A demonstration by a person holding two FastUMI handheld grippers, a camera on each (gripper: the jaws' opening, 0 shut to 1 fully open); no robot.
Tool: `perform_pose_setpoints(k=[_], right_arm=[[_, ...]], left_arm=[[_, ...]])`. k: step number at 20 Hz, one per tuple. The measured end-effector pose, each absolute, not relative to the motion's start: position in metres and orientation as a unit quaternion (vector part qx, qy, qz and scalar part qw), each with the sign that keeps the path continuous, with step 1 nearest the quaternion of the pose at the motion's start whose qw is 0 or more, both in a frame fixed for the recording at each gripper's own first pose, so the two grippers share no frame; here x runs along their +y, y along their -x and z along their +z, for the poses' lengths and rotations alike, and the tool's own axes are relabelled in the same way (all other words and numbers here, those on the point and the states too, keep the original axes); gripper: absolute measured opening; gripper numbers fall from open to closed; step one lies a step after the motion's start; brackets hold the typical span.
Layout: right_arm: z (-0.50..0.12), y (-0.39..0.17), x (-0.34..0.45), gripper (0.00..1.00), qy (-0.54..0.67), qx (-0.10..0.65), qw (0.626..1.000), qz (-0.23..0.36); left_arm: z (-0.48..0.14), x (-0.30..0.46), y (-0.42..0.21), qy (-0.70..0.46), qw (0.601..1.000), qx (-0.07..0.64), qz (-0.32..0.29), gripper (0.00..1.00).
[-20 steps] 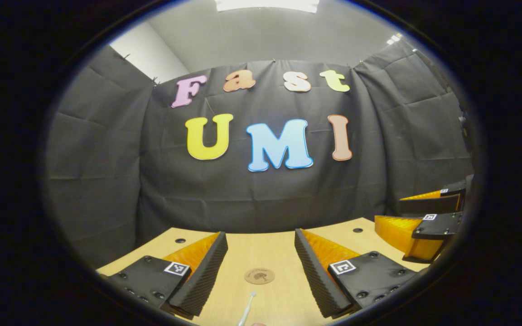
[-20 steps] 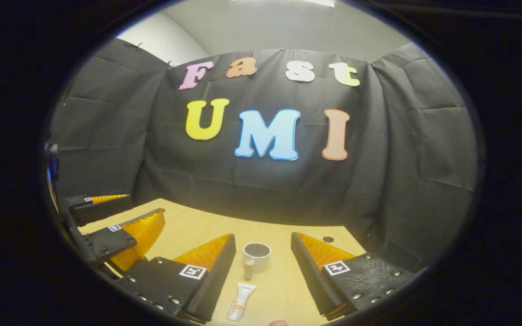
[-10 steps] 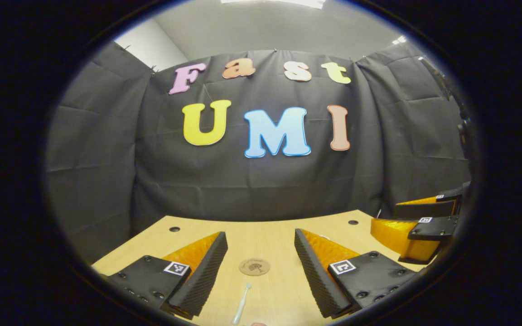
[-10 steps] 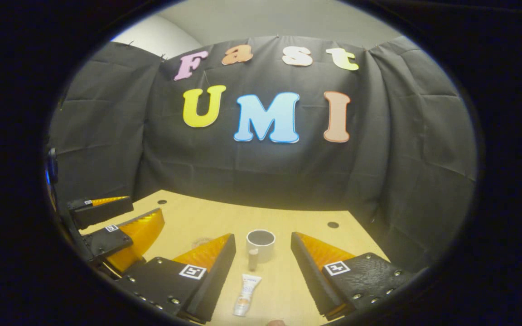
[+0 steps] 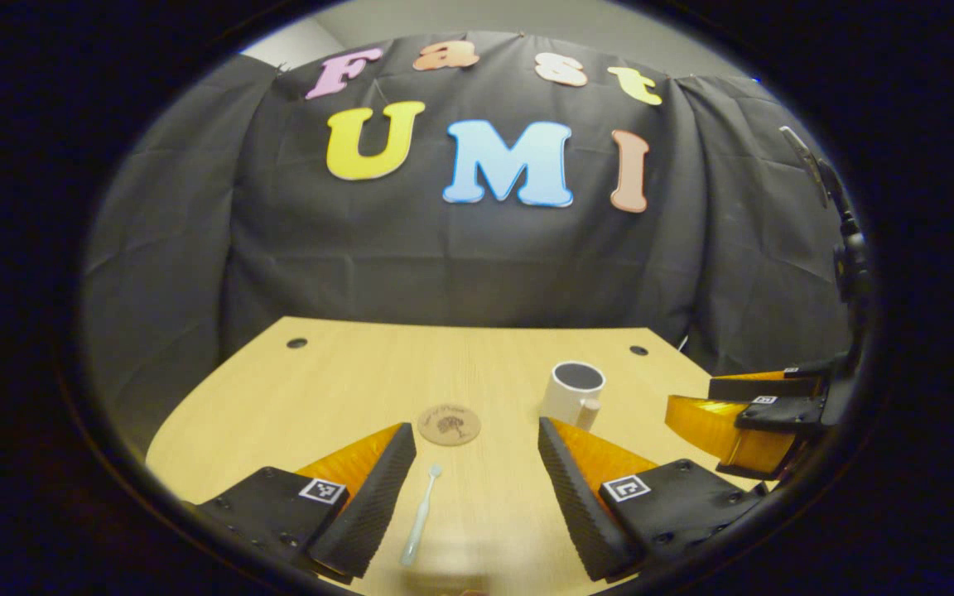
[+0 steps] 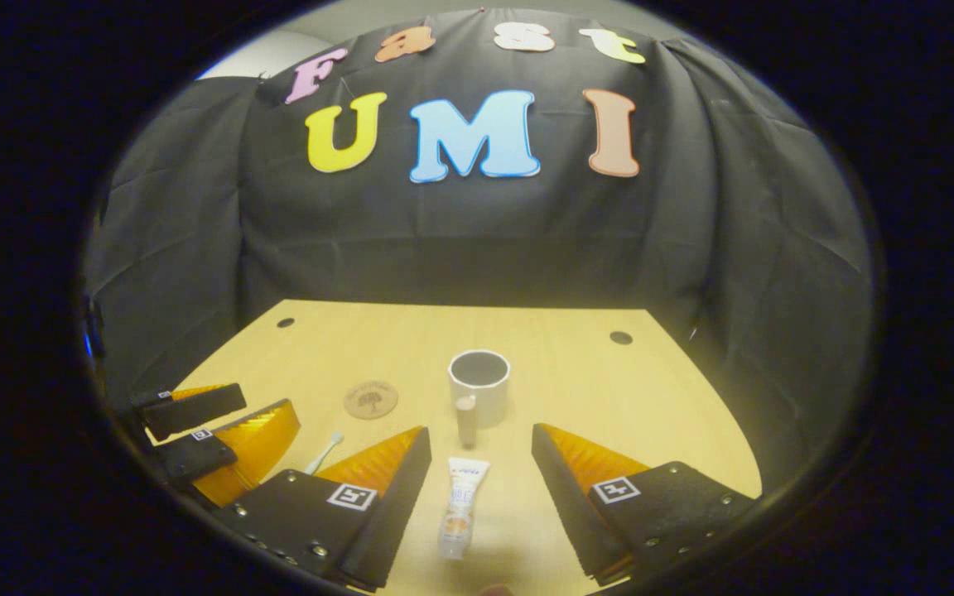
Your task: Put the toothbrush and toothpaste on the desktop into the cup, then pick up the cup and place it on the coaster on the desktop.
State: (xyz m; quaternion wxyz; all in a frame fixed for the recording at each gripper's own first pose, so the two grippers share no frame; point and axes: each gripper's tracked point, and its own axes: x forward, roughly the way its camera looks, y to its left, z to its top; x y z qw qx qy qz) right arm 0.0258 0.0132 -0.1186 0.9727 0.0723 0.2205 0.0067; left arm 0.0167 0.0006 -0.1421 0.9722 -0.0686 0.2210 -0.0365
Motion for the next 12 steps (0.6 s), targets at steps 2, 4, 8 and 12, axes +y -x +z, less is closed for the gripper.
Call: perform_pose_setpoints(k=[2, 4, 8, 12], right_arm=[[-0.135, -0.028, 0.018, 0.79, -0.081, 0.253, 0.964, 0.017], [-0.147, -0.031, 0.020, 0.80, -0.088, 0.278, 0.956, 0.022], [-0.166, -0.036, 0.025, 0.80, -0.097, 0.316, 0.943, 0.031], [-0.182, -0.042, 0.030, 0.81, -0.094, 0.350, 0.931, 0.038]], left_arm=[[-0.169, 0.007, -0.021, 0.083, 0.960, 0.265, -0.026, 0.99], [-0.194, 0.014, -0.024, 0.094, 0.948, 0.303, -0.013, 0.96], [-0.223, 0.020, -0.027, 0.087, 0.929, 0.360, -0.005, 0.97], [-0.258, 0.025, -0.019, 0.073, 0.898, 0.434, -0.005, 0.98]])
